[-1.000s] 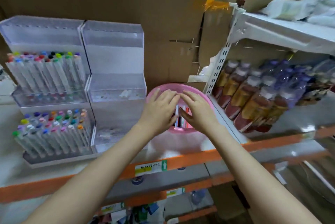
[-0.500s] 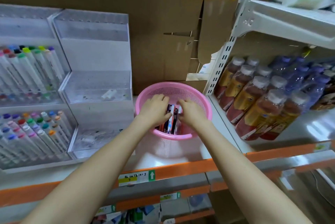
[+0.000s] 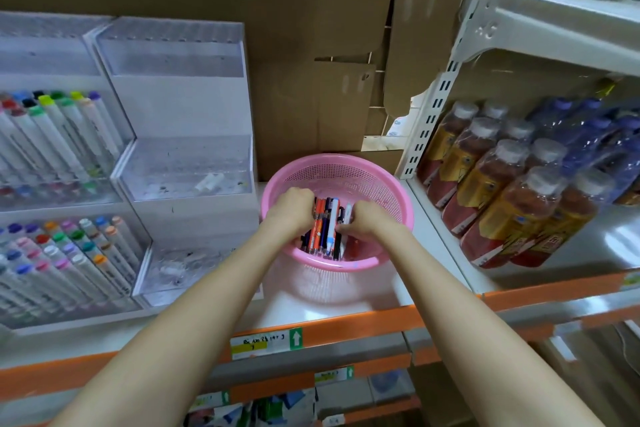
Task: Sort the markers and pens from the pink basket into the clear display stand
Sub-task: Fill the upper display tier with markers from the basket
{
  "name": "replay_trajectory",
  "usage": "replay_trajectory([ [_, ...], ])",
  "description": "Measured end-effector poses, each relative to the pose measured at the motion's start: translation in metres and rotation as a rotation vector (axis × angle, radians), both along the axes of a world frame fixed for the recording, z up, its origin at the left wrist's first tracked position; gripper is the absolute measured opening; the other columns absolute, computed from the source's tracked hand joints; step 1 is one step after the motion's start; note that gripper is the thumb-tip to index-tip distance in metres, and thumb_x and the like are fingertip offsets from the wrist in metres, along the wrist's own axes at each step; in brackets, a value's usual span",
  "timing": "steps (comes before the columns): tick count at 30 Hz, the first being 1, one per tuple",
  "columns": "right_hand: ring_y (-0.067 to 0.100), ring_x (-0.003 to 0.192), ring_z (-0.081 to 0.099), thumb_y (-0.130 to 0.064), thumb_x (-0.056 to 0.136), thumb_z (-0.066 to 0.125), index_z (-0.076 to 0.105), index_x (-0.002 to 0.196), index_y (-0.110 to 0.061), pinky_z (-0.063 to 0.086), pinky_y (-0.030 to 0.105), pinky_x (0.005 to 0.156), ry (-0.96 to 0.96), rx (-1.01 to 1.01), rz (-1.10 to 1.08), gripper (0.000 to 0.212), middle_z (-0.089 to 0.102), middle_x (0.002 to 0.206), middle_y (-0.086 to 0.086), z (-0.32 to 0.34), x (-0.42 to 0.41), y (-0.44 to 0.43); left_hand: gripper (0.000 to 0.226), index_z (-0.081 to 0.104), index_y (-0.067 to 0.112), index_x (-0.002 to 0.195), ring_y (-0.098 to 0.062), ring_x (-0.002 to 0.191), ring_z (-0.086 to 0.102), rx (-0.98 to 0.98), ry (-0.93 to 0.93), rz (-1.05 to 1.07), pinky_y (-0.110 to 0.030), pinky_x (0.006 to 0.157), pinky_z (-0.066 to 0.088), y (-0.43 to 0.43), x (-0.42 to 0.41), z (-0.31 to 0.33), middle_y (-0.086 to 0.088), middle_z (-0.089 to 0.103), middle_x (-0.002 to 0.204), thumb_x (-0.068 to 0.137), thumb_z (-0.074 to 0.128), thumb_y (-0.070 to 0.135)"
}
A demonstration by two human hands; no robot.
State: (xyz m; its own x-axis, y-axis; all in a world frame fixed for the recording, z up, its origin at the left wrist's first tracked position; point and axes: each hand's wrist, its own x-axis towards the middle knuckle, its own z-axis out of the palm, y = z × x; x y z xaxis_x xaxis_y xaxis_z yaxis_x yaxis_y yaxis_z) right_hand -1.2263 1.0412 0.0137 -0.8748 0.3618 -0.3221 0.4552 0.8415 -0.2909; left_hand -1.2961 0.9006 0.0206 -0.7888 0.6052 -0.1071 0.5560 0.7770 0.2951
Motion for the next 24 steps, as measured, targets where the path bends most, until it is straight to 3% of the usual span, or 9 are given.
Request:
replay_trajectory([
  [7, 0.015, 0.057, 0.046, -0.025, 0.083, 0.067, 0.049, 0.062, -0.014, 0.033, 0.027, 0.050, -0.003, -0.161, -0.099, 0.029, 0.050, 0.063, 0.003, 0.003, -0.001, 0.001, 0.029, 0.067, 0.005, 0.104, -0.023, 0.085, 0.062, 0.159, -0.079, 0.085, -0.029, 0.069, 0.049, 0.001, -0.002, 0.002, -0.011, 0.067, 0.099, 0.082, 0.054, -0.008],
  [11, 0.015, 0.053, 0.043, -0.024, 0.086, 0.063, 0.048, 0.058, -0.014, 0.032, 0.027, 0.050, 0.023, -0.205, -0.094, 0.033, 0.047, 0.058, 0.002, 0.004, -0.001, 0.002, 0.013, 0.061, 0.007, 0.099, -0.018, 0.078, 0.057, 0.136, -0.091, 0.095, -0.027, 0.066, 0.044, 0.002, -0.001, 0.002, -0.008, 0.063, 0.094, 0.086, 0.062, 0.005],
  [16, 0.015, 0.052, 0.042, -0.020, 0.084, 0.066, 0.045, 0.058, -0.014, 0.032, 0.027, 0.049, 0.029, -0.219, -0.087, 0.034, 0.045, 0.057, 0.002, 0.004, 0.000, 0.001, 0.024, 0.059, 0.008, 0.103, -0.018, 0.078, 0.056, 0.101, -0.115, 0.081, -0.028, 0.066, 0.047, 0.002, -0.001, 0.003, -0.005, 0.060, 0.090, 0.082, 0.062, -0.001],
  [21, 0.019, 0.059, 0.045, -0.022, 0.085, 0.064, 0.044, 0.063, -0.015, 0.032, 0.029, 0.053, 0.159, -0.262, -0.120, 0.030, 0.047, 0.063, 0.005, 0.007, -0.001, -0.001, 0.040, 0.055, 0.013, 0.113, -0.013, 0.080, 0.057, 0.371, -0.155, 0.087, -0.019, 0.056, 0.045, -0.002, -0.003, 0.005, -0.001, 0.058, 0.110, 0.078, 0.061, -0.006],
  [24, 0.027, 0.066, 0.058, -0.018, 0.083, 0.066, 0.049, 0.071, -0.013, 0.047, 0.035, 0.062, 0.301, -0.355, -0.137, 0.021, 0.058, 0.070, 0.014, 0.010, 0.000, -0.001, 0.049, 0.051, 0.016, 0.122, -0.015, 0.085, 0.059, 0.555, -0.182, 0.067, -0.026, 0.065, 0.052, -0.005, -0.001, 0.010, -0.001, 0.059, 0.114, 0.078, 0.062, -0.005],
])
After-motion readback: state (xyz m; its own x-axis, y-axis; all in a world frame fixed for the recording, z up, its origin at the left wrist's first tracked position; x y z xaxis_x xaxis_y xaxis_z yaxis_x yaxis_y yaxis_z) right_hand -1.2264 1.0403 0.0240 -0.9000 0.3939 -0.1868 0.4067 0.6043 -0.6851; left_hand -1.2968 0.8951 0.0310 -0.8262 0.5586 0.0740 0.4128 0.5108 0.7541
